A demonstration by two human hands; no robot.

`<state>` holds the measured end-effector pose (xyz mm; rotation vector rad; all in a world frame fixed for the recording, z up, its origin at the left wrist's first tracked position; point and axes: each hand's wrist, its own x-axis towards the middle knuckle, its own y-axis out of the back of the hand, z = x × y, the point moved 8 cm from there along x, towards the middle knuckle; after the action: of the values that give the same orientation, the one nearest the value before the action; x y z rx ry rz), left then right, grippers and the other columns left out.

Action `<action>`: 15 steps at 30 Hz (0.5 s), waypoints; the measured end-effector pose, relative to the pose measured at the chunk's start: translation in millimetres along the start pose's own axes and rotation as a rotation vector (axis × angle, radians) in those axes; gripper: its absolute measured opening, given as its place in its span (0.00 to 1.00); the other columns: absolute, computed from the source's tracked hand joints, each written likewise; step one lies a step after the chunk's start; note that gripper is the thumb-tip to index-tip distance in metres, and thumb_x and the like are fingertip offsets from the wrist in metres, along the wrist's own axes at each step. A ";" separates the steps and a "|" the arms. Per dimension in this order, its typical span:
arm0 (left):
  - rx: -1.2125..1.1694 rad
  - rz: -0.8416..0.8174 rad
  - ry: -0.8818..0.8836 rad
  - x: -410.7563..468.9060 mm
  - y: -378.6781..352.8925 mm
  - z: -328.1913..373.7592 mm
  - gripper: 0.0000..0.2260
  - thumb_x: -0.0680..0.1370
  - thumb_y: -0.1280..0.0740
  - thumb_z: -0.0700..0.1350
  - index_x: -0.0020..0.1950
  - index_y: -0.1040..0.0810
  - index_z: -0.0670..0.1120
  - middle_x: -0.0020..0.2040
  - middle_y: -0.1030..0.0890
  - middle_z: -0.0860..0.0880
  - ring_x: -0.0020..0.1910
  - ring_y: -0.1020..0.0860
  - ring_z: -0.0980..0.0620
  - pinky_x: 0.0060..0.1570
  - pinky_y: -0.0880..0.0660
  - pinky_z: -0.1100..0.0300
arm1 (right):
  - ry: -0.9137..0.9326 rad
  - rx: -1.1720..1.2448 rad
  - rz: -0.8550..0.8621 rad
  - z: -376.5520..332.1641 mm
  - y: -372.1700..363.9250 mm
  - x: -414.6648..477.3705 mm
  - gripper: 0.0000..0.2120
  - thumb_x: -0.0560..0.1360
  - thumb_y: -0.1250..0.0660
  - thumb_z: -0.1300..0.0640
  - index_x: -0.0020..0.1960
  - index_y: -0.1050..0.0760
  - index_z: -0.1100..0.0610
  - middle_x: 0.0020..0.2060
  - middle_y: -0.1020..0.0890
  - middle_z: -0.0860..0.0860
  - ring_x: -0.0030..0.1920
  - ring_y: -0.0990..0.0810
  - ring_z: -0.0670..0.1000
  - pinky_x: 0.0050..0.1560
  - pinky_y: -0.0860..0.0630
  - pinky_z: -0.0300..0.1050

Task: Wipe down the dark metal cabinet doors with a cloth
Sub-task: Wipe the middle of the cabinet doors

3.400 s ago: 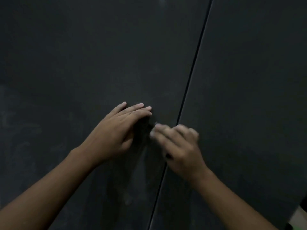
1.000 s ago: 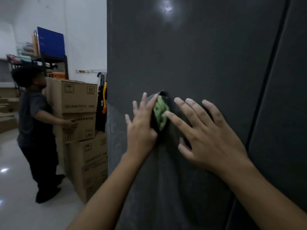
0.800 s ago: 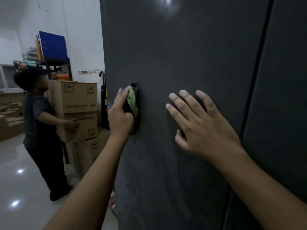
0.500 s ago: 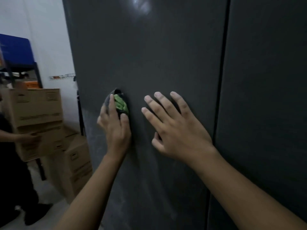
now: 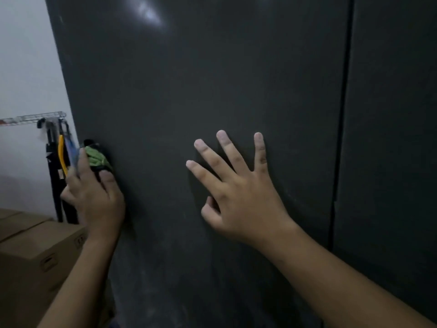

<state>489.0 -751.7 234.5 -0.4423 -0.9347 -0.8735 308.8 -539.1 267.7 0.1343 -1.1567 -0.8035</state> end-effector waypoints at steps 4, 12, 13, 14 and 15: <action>-0.027 -0.105 -0.215 -45.1 -1.0 -4.9 0.25 0.81 0.45 0.48 0.78 0.39 0.43 0.71 0.33 0.35 0.67 0.35 0.37 0.64 0.41 0.44 | -0.034 0.004 -0.024 -39.1 -10.0 31.0 0.33 0.73 0.40 0.45 0.78 0.37 0.50 0.80 0.44 0.51 0.80 0.55 0.61 0.73 0.60 0.74; -0.144 -0.149 -0.353 -4.4 9.3 -28.0 0.24 0.80 0.39 0.46 0.77 0.34 0.45 0.70 0.30 0.40 0.63 0.32 0.42 0.62 0.44 0.58 | -0.093 -0.030 -0.067 -82.9 -36.2 51.7 0.36 0.73 0.40 0.43 0.80 0.43 0.48 0.81 0.50 0.52 0.78 0.62 0.66 0.73 0.63 0.73; -0.175 -0.122 -0.272 0.6 8.6 -26.6 0.24 0.80 0.39 0.46 0.77 0.35 0.46 0.71 0.30 0.41 0.65 0.33 0.43 0.63 0.46 0.62 | -0.110 -0.030 -0.060 -85.1 -37.0 53.4 0.36 0.73 0.40 0.43 0.80 0.43 0.47 0.81 0.50 0.51 0.78 0.62 0.66 0.73 0.63 0.73; -0.189 -0.105 -0.211 0.4 6.6 -26.1 0.24 0.80 0.40 0.46 0.77 0.36 0.46 0.71 0.30 0.41 0.66 0.32 0.43 0.64 0.49 0.65 | -0.125 -0.028 -0.053 -87.2 -38.1 55.1 0.35 0.73 0.40 0.43 0.80 0.43 0.46 0.81 0.50 0.50 0.78 0.62 0.67 0.73 0.64 0.73; -0.189 -0.099 -0.190 -4.4 4.6 -24.3 0.25 0.81 0.40 0.47 0.78 0.36 0.46 0.72 0.30 0.41 0.66 0.31 0.42 0.64 0.50 0.67 | -0.139 -0.026 -0.048 -89.0 -39.0 56.3 0.35 0.74 0.40 0.43 0.80 0.42 0.45 0.81 0.50 0.50 0.78 0.63 0.67 0.73 0.63 0.73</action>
<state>503.8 -763.2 217.8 -0.6549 -1.0595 -1.0283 374.5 -629.0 253.5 0.0858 -1.2774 -0.8815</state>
